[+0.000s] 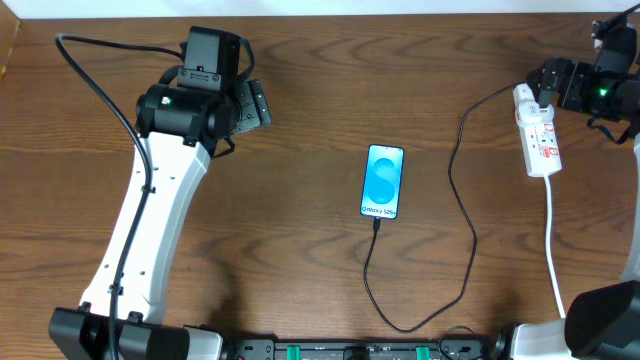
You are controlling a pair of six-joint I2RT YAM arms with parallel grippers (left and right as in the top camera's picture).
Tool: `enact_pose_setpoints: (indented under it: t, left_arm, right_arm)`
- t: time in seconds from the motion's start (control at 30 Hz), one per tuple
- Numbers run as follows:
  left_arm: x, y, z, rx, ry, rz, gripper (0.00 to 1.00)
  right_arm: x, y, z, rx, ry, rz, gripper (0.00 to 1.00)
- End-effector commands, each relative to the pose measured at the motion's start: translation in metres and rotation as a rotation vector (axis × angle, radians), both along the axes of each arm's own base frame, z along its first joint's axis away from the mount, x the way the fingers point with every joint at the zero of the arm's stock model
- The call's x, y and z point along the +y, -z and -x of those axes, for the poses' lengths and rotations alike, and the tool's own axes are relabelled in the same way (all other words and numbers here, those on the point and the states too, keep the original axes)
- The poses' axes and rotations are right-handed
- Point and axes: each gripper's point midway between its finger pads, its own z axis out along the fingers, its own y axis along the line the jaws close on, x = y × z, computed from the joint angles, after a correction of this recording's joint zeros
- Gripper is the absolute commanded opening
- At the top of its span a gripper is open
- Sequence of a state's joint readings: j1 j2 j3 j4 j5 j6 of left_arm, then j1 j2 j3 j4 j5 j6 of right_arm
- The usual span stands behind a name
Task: Plug charger to phone and switch on socket
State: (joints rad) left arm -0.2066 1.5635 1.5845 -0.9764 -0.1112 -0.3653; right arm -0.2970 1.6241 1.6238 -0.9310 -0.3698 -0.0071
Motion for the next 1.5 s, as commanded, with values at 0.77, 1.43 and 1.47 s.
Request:
enact_pose_setpoints:
  t: [0.77, 1.43, 1.47]
  left_arm:
    - [0.007, 0.017, 0.078, -0.097, 0.036, -0.059, 0.88]
    - [0.056, 0.041, 0.135, -0.712, -0.122, 0.046, 0.88]
    - [0.060, 0.040, 0.136, -0.738, -0.136, 0.047, 0.88]
  right_arm:
    - [0.002, -0.002, 0.000, 0.001, 0.006, -0.010, 0.99]
    - [0.002, -0.001, 0.000, 0.001, 0.006, -0.011, 0.99]
    - [0.002, -0.002, 0.000, 0.001, 0.006, -0.010, 0.99]
